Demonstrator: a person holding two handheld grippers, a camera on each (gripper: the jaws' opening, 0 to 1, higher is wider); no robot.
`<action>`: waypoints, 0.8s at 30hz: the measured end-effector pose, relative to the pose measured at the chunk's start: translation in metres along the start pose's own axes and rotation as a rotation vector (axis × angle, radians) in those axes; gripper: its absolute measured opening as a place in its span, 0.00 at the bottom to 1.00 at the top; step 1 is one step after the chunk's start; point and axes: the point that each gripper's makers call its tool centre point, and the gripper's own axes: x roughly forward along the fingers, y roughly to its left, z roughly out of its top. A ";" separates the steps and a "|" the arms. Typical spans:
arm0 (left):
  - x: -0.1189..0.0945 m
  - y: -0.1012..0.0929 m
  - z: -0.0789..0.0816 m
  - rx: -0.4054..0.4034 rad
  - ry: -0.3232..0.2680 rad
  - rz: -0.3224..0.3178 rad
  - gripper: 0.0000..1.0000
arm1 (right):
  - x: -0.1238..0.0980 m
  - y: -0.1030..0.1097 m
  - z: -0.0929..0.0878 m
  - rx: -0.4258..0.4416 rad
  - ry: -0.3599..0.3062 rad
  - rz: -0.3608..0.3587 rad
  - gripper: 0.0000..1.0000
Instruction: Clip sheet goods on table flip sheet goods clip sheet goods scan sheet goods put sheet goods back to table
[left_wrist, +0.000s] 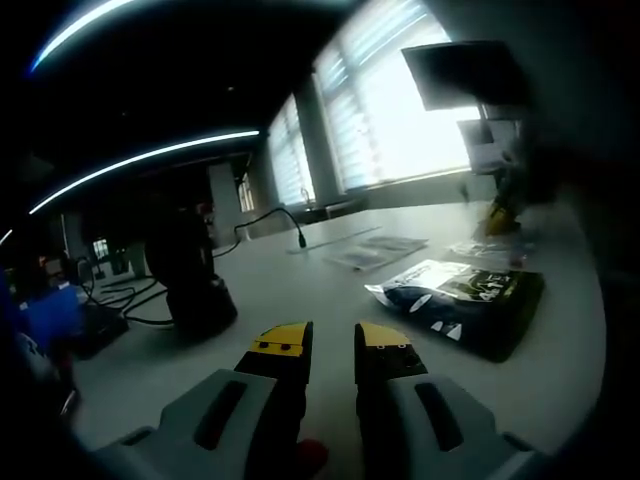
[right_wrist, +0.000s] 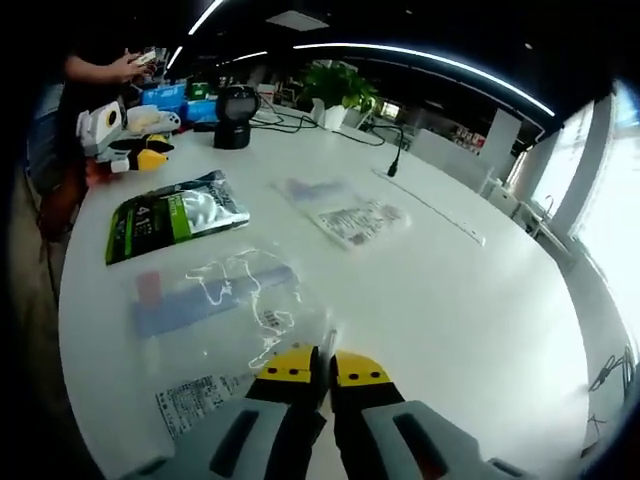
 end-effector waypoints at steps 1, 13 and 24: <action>0.000 0.000 0.000 -0.001 -0.001 -0.001 0.09 | -0.001 0.000 0.001 0.003 -0.002 0.000 0.01; 0.000 0.000 -0.001 -0.002 0.000 0.000 0.09 | -0.016 0.007 0.016 0.049 -0.059 0.003 0.00; -0.001 -0.003 0.001 0.000 -0.004 -0.005 0.09 | -0.029 0.012 0.040 0.110 -0.111 -0.005 0.00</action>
